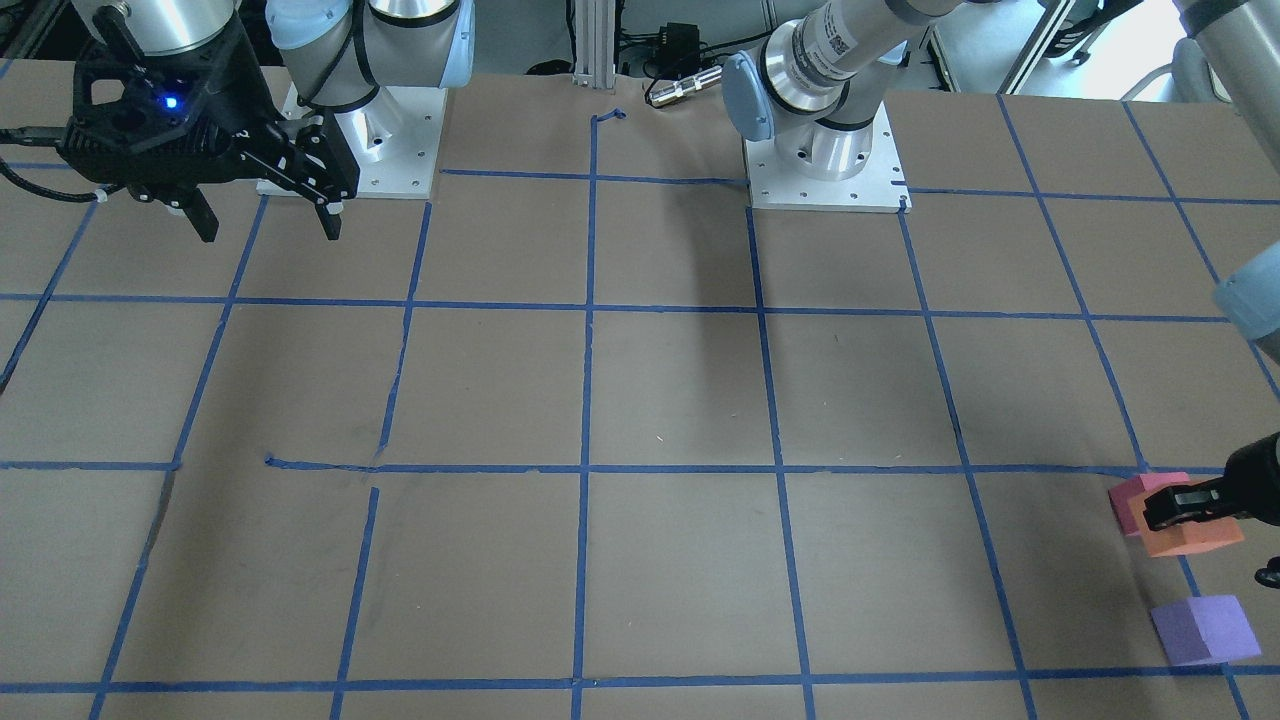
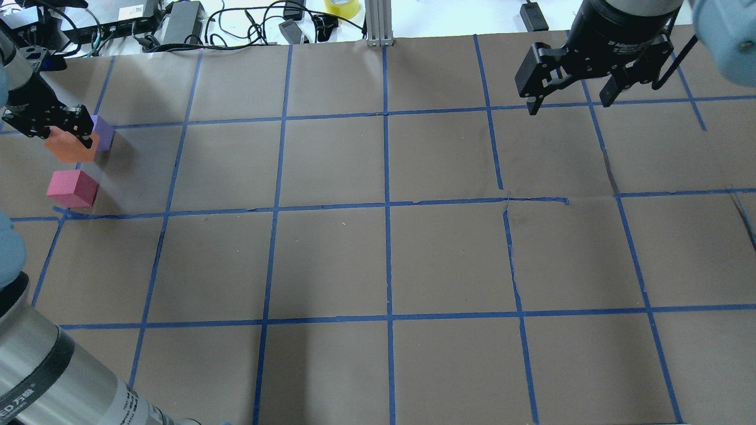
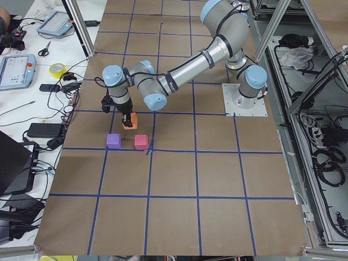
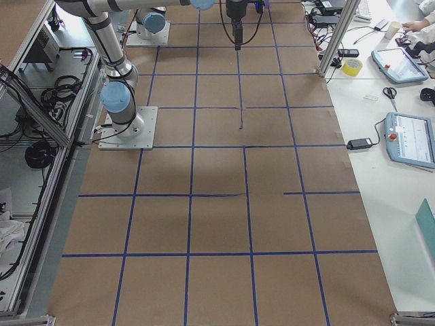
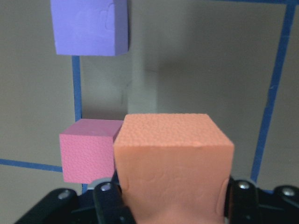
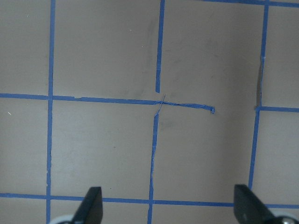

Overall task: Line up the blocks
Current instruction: 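Place the orange cube between the pink and purple cubes with the left gripper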

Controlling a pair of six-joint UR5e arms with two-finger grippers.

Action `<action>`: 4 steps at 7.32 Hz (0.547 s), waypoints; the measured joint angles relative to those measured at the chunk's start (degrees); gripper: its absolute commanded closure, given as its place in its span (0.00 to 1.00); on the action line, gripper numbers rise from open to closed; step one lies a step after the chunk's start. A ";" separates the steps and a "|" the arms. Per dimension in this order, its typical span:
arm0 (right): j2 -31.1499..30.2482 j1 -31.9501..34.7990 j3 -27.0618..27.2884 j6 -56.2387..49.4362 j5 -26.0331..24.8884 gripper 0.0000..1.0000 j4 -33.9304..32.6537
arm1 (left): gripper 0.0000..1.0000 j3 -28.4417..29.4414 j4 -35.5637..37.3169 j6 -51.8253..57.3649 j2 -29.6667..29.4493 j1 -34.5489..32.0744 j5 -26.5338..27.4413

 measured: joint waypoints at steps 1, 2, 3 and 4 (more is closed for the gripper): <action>0.03 0.01 0.02 -0.06 0.01 0.00 0.02 | 1.00 1.49 0.20 2.30 -1.40 1.19 -0.66; 0.05 0.01 0.09 -0.11 0.01 0.00 0.05 | 1.00 3.22 0.27 3.17 -2.93 1.77 -1.06; 0.03 0.02 0.15 -0.13 0.01 0.00 0.07 | 1.00 4.41 0.27 3.45 -4.16 2.04 -1.23; -0.01 0.03 0.21 -0.10 0.01 0.00 0.08 | 1.00 4.96 0.26 3.63 -4.93 2.24 -1.26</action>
